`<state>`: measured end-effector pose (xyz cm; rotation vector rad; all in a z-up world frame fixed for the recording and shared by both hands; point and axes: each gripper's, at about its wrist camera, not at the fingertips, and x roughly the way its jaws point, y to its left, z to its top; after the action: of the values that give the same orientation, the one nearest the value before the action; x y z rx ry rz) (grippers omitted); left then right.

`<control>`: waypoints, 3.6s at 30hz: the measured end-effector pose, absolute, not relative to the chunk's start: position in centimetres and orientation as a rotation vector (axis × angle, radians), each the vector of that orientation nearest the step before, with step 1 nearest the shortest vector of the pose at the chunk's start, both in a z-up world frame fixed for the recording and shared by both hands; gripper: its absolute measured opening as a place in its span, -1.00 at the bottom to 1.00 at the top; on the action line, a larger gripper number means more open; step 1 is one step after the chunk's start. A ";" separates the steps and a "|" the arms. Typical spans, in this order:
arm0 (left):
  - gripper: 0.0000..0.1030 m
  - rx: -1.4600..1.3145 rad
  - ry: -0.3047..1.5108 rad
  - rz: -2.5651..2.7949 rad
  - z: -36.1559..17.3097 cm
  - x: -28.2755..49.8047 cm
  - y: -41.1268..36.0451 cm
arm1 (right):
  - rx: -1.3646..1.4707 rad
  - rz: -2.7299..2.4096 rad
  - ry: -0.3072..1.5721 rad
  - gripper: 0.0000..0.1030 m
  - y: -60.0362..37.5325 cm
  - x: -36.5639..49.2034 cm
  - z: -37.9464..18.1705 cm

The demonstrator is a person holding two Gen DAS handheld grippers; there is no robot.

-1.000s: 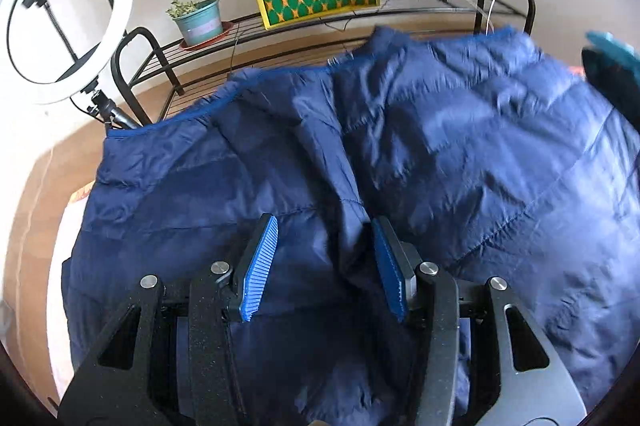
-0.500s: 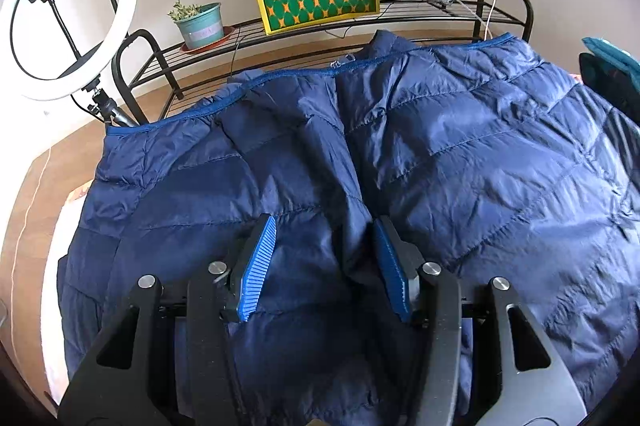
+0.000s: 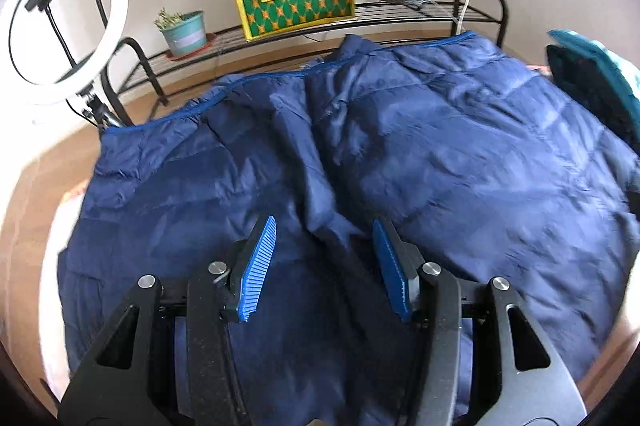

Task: Fold large clothes

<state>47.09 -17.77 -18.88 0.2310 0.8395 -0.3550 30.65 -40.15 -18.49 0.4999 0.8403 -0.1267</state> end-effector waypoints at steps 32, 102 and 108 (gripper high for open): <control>0.17 -0.068 0.900 -0.351 -18.1 45.7 -8.5 | -0.097 0.013 0.571 -0.89 -21.4 30.3 -3.0; 0.16 0.017 0.900 -0.217 -15.6 44.1 5.8 | -0.169 0.374 0.833 -0.28 -9.2 45.8 -15.3; 0.28 -0.013 0.957 -0.217 -21.2 42.8 7.0 | -0.215 0.397 0.863 -0.30 -9.2 45.9 -20.2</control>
<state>42.80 6.97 -21.18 -0.0135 0.9570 -0.2174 45.95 -9.24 -20.21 -0.2147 0.8632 0.3967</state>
